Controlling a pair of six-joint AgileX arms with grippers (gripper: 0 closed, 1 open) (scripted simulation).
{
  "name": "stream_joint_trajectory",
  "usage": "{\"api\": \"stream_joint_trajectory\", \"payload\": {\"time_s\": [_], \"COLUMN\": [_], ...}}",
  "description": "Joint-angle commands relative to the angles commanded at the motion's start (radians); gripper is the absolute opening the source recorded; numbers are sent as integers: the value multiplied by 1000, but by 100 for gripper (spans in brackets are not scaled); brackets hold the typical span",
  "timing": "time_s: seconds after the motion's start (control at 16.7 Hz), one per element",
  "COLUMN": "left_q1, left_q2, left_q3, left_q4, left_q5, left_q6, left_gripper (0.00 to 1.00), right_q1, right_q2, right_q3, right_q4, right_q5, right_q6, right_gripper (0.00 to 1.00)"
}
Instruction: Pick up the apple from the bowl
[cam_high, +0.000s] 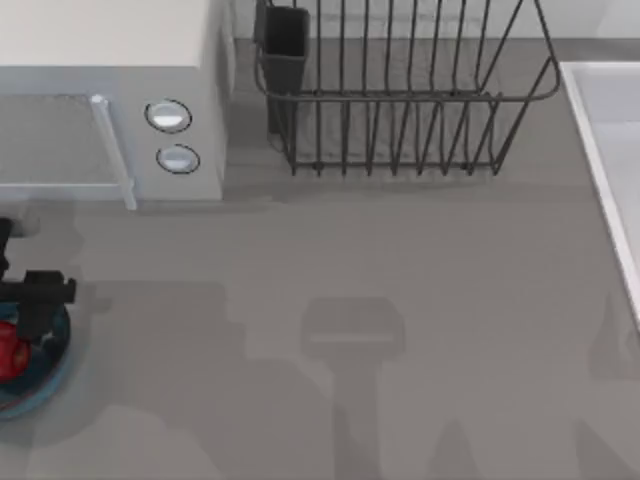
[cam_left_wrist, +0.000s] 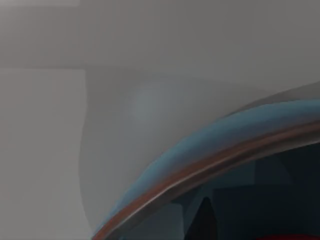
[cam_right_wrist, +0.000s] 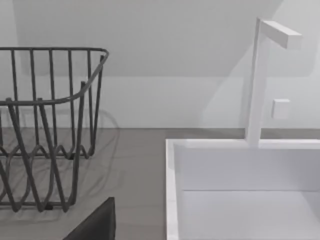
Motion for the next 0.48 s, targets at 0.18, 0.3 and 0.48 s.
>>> {"api": "stream_joint_trajectory", "payload": {"time_s": [0.18,0.3,0.48], "left_q1": [0,-4,-32], "left_q2": [0,-78,-86], "left_q3": [0,19,69], "left_q4": [0,-60,-126], "left_q5": [0,-19,-19], "left_q6": [0,-5,-22], "left_gripper": [0,0,0], "right_q1": [0,0,0], "right_q2": [0,0,0], "right_q3": [0,0,0], "right_q4": [0,0,0], "right_q5": [0,0,0], "right_q6": [0,0,0], "right_gripper": [100,100,100]}}
